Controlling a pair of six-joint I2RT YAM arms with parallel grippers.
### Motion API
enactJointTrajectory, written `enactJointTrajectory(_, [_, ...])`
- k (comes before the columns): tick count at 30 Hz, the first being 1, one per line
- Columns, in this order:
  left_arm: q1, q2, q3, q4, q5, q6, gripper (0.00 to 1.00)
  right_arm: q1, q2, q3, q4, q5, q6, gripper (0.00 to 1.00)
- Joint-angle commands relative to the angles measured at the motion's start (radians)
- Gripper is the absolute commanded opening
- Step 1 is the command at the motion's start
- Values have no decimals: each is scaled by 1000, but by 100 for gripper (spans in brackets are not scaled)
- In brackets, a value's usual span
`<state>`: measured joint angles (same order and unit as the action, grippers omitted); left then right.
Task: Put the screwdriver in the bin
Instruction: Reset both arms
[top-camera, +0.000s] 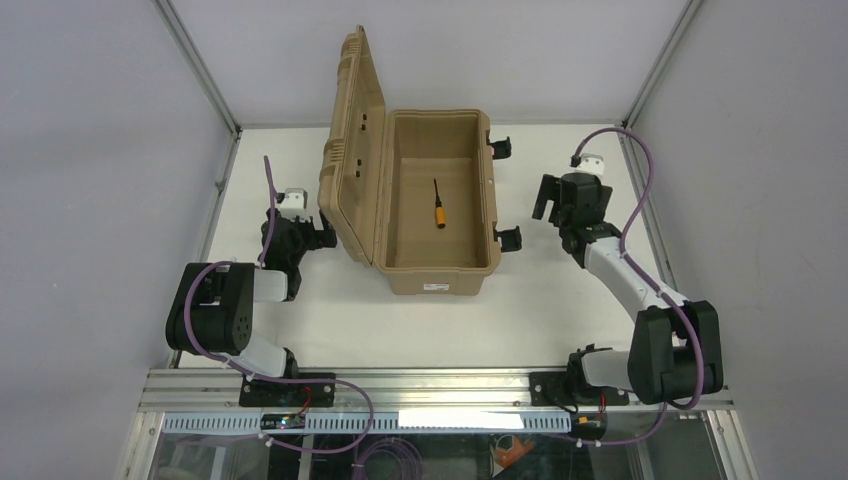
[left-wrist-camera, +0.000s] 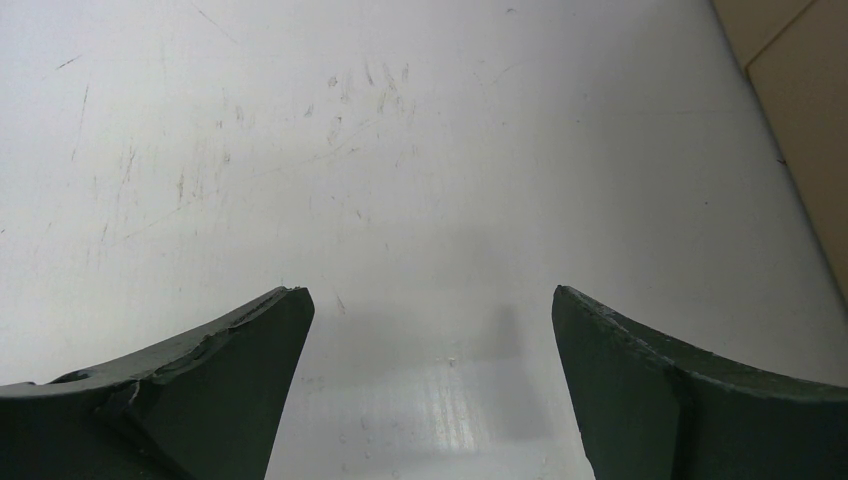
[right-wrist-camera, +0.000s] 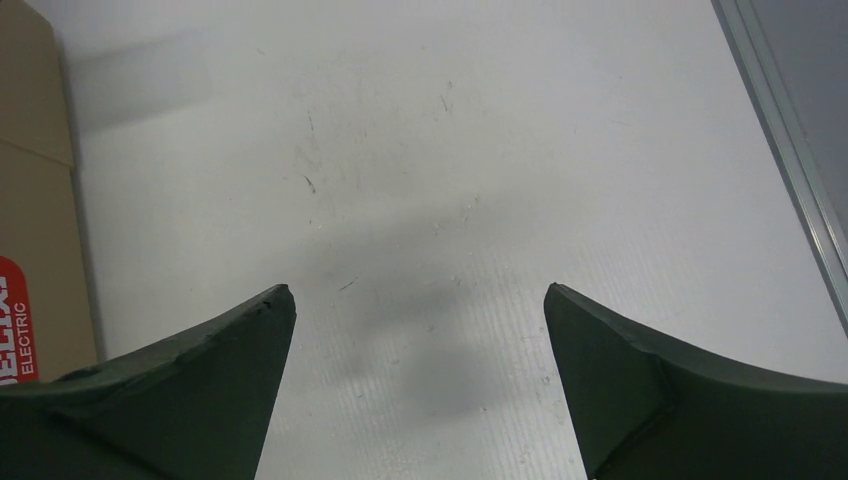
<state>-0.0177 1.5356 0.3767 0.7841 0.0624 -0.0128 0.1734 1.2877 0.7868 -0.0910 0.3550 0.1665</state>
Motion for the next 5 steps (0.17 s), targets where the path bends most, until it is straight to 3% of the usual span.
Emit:
enactJointTrajectory(1, [5,-29,-2,38,21,-10,99,-7,0,-11,118,14,7,99])
enactJointTrajectory(5, [5,-30,-2,38,22,-10,99,-6,1,-21,137,12,-4,99])
